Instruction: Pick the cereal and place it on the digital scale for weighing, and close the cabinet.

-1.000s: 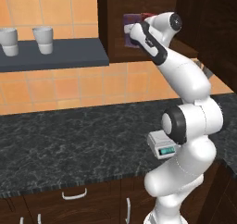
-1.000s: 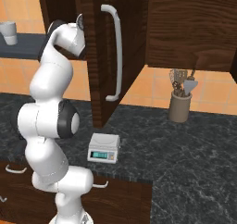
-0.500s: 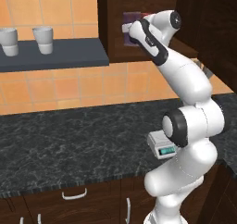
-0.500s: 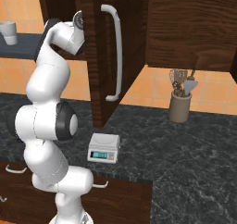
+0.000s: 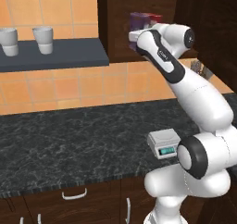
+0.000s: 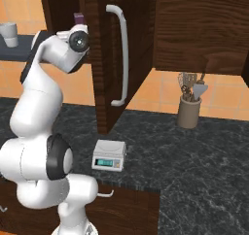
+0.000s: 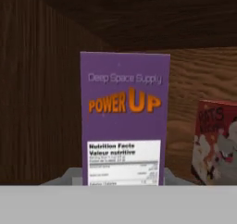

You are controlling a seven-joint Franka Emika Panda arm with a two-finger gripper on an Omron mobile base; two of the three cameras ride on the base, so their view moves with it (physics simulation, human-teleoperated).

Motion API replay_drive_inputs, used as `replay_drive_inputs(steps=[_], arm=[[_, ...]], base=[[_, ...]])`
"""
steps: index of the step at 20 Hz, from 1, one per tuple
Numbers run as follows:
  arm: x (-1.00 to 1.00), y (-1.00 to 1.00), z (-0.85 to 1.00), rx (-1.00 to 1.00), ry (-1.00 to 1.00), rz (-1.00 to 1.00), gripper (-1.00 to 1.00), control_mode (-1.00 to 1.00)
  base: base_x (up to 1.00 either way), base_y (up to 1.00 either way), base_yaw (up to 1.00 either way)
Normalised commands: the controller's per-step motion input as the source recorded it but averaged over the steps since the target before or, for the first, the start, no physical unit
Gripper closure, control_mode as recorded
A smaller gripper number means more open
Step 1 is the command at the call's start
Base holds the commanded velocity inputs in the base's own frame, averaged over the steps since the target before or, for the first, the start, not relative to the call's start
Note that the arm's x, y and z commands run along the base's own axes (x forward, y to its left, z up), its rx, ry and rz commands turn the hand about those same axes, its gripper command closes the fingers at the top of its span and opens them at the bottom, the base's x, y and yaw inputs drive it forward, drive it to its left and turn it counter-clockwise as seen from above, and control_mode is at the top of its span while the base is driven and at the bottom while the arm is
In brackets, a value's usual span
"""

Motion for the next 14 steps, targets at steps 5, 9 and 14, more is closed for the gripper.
replay_drive_inputs(steps=[5, 9, 14], arm=[[-1.0, -0.01, -0.06, 0.02, -0.11, 0.0, 1.0, -1.0], [-1.0, -0.3, 0.07, 0.0, 0.0, 0.0, 1.0, -1.0], [-1.0, -0.27, -0.17, 0.0, 0.19, -0.08, 1.0, -1.0]], base=[[0.0, 0.0, 0.0], [0.0, 0.0, 0.0], [0.0, 0.0, 0.0]])
